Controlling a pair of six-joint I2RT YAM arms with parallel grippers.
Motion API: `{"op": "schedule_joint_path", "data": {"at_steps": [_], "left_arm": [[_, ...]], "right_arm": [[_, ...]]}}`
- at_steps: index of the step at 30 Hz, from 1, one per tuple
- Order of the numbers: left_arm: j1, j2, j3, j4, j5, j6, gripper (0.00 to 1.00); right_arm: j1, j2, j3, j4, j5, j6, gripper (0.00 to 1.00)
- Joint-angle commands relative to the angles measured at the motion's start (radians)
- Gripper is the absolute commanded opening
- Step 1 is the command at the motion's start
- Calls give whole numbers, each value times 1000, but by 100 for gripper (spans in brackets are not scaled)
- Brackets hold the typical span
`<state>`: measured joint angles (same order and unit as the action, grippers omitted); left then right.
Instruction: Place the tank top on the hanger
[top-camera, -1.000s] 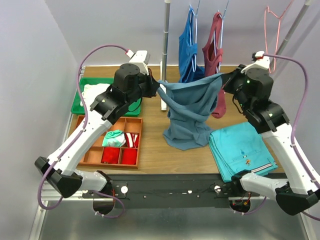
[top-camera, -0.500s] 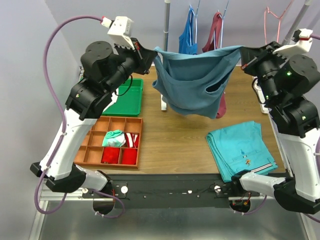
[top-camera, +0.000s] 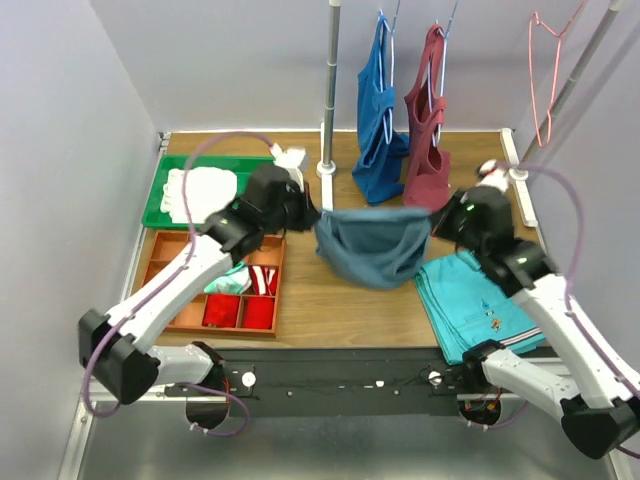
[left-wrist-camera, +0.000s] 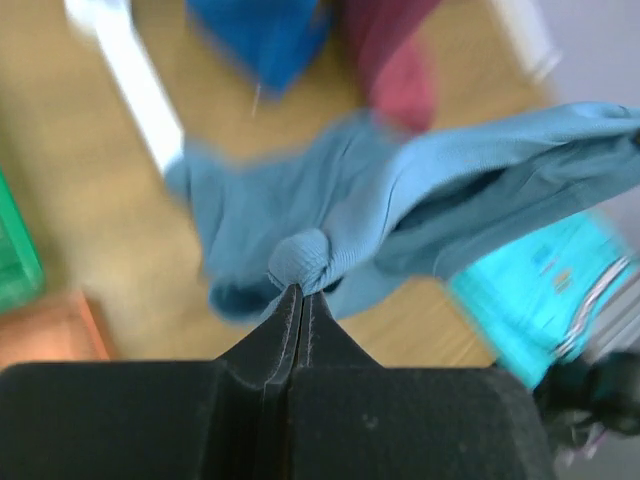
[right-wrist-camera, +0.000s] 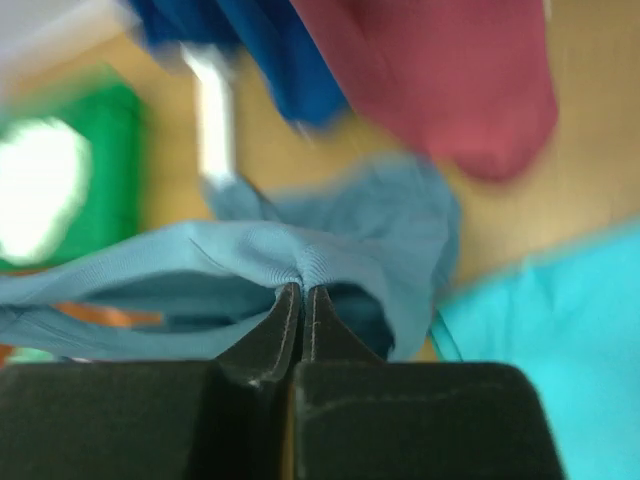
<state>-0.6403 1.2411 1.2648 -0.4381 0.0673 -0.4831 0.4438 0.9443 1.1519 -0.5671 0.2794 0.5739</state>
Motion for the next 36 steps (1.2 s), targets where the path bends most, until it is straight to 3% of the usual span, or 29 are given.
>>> {"op": "schedule_joint_path", "data": {"at_steps": [1, 4, 5, 7, 8, 10, 11, 14, 20, 27, 36], "left_arm": [[7, 41, -272, 199, 104, -121, 0], [5, 101, -352, 266, 150, -146, 0], [4, 112, -364, 283, 161, -152, 1], [2, 103, -390, 291, 167, -164, 17], [4, 86, -395, 289, 164, -167, 31], [2, 60, -395, 276, 163, -167, 48], [2, 34, -393, 257, 172, -172, 67], [2, -34, -380, 211, 207, -169, 85], [4, -190, -300, 47, 203, -66, 91], [4, -256, -260, 2, 232, 14, 95], [4, -261, -251, -11, 259, 54, 99]], "right_arm": [[-4, -51, -343, 19, -59, 138, 14], [-4, -49, -429, 38, -72, 159, 23], [-4, -50, -431, 32, -75, 165, 37], [-4, -58, -425, 9, -72, 167, 53], [-4, -76, -413, 6, -69, 165, 67], [-4, -96, -385, 1, -62, 159, 75], [-4, -110, -350, 0, -63, 155, 82], [-4, -119, -278, -25, -74, 136, 88], [-4, -79, -2, -85, 93, 57, 88], [-4, 80, 270, 31, 266, -132, 88], [-17, 459, 561, 214, 604, -449, 89]]}}
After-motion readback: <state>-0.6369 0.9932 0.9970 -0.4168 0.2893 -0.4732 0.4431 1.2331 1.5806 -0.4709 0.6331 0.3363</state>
